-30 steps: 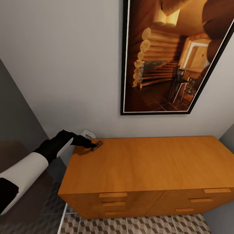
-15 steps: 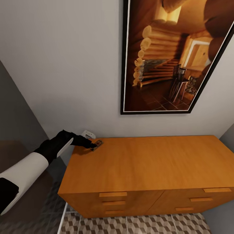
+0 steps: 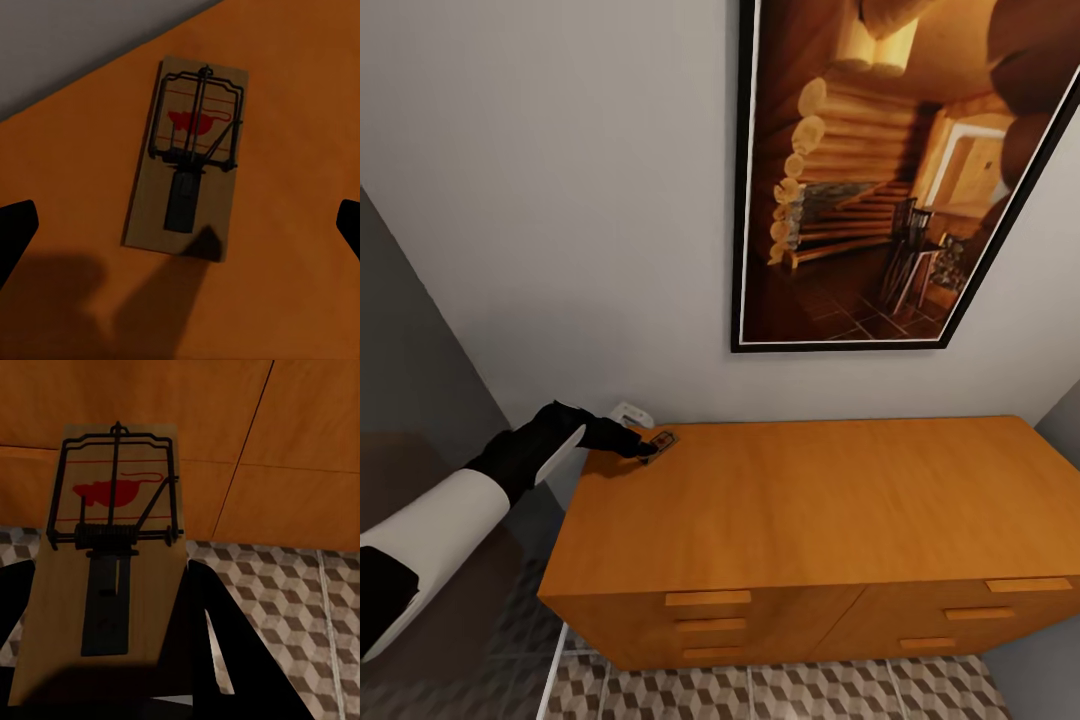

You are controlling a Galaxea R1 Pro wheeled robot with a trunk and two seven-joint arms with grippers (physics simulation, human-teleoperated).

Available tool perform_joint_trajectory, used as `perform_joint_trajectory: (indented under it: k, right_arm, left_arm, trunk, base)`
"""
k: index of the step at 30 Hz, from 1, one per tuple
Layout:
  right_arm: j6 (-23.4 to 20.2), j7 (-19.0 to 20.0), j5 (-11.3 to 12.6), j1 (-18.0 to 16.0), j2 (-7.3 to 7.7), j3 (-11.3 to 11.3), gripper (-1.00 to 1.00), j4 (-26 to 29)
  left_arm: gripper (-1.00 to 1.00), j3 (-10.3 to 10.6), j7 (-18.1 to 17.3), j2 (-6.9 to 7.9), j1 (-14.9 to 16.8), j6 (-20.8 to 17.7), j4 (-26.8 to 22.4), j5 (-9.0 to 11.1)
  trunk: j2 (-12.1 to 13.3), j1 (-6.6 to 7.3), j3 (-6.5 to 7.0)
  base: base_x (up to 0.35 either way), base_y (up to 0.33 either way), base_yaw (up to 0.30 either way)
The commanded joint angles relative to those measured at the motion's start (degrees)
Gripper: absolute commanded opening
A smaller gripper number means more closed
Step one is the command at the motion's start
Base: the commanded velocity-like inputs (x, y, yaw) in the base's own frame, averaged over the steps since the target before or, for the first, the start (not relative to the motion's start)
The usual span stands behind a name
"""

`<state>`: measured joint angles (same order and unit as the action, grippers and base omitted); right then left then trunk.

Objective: Take the four mousetraps from the cabinet in the bathroom and place them on the bathroom floor. Make sure all four end up on the same floor surface, and ensure that at least two of them are either under or directly next to the same bathroom sink.

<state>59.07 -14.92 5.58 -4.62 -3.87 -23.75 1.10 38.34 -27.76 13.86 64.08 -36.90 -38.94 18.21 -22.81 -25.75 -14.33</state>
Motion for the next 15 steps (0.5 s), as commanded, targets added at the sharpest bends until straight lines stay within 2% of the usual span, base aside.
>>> perform_joint_trajectory:
  k: [1,15]
  right_arm:
    - [0.2,-0.1,0.7,0.0,-0.01,-0.5,-1.00,0.0]
    - [0.3,0.0,0.6,0.0,0.00,-0.6,-1.00,-0.1]
  left_arm:
    - [1.00,0.3,0.1,0.00,0.1,-0.3,0.0,0.3]
    - [1.00,0.5,0.1,-0.32,0.1,-0.3,0.1,0.3]
  trunk:
    - [-0.1,-0.03,-0.11]
    - [-0.1,-0.03,-0.11]
  base:
    - [0.000,0.000,0.000]
    - [0.000,0.000,0.000]
